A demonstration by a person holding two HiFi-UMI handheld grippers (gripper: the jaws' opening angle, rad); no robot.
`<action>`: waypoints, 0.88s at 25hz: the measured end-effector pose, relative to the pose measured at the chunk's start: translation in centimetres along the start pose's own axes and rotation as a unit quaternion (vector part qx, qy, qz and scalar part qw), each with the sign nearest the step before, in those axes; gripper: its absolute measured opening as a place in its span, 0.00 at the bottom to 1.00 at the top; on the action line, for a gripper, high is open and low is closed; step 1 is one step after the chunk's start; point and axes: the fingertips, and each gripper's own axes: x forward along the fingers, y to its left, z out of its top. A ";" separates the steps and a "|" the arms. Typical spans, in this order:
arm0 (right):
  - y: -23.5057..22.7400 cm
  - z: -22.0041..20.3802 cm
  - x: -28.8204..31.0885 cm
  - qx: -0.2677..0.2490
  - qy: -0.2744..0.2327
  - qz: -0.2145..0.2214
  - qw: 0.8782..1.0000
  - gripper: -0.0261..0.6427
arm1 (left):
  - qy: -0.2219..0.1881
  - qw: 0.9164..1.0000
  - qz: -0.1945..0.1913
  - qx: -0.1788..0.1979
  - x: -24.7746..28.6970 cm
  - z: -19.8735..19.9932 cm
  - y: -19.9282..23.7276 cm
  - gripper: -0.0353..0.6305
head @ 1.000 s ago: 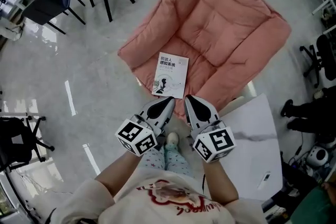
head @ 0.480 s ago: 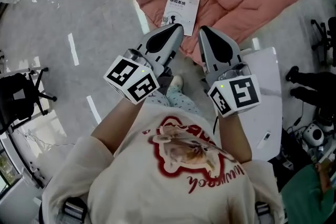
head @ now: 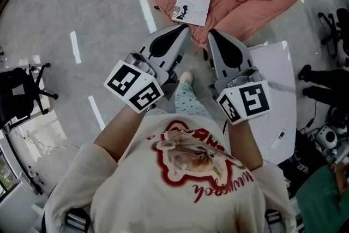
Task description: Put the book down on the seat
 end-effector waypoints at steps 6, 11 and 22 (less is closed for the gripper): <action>7.4 -1.3 -3.9 -0.009 -0.012 -0.005 1.000 0.04 | -0.004 1.000 -0.015 0.017 -7.7 -0.8 -3.2 0.06; 15.8 -2.7 -8.5 -0.005 -0.022 -0.017 1.000 0.04 | 0.002 0.999 -0.028 0.021 -16.4 -2.2 -6.7 0.06; 27.5 -3.3 -16.2 -0.007 -0.031 -0.024 0.999 0.04 | 0.006 0.999 -0.046 0.023 -28.4 -3.7 -13.9 0.06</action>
